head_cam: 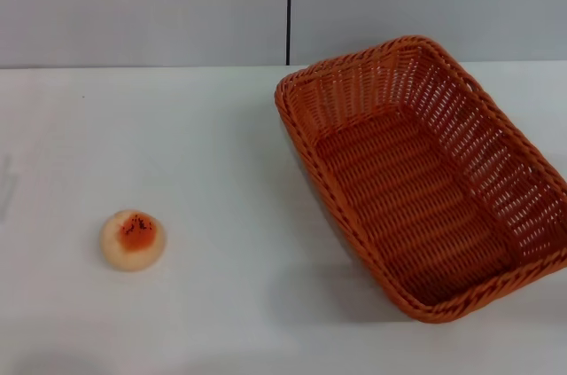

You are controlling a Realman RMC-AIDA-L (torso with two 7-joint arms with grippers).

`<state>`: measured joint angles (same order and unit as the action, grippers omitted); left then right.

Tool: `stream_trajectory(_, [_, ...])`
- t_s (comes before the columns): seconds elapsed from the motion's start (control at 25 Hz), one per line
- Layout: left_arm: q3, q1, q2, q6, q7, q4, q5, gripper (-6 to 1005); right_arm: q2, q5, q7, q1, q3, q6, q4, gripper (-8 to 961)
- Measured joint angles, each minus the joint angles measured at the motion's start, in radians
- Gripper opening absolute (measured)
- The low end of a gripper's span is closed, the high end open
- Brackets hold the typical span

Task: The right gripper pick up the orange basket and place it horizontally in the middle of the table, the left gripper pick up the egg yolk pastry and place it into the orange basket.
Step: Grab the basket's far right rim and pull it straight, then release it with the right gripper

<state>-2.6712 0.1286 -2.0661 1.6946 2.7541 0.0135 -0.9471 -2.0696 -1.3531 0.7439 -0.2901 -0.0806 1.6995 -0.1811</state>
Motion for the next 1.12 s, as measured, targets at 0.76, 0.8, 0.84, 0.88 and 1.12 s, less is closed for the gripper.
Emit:
stream_trajectory(0.76, [0.003, 0.011, 0.000, -0.026, -0.007, -0.024, 0.000, 772, 0.023, -0.829, 1.436, -0.095, -0.311, -0.031, -1.003, 824])
stream_trajectory(0.8, [0.003, 0.011, 0.000, -0.026, -0.007, -0.024, 0.000, 771, 0.023, -0.829, 1.436, -0.095, -0.311, -0.031, -1.003, 824])
stream_trajectory(0.84, [0.004, 0.015, 0.000, -0.026, -0.008, -0.023, -0.003, 771, 0.043, -0.905, 1.494, -0.134, -0.328, 0.009, -1.014, 824])
stream_trajectory(0.88, [0.004, 0.015, 0.000, -0.026, -0.008, -0.023, -0.003, 770, 0.043, -0.905, 1.494, -0.134, -0.328, 0.009, -1.014, 824])
stream_trajectory(1.12, [0.005, 0.007, -0.001, -0.010, -0.011, -0.015, -0.005, 764, 0.066, -1.031, 1.544, -0.226, -0.364, 0.031, -0.956, 822])
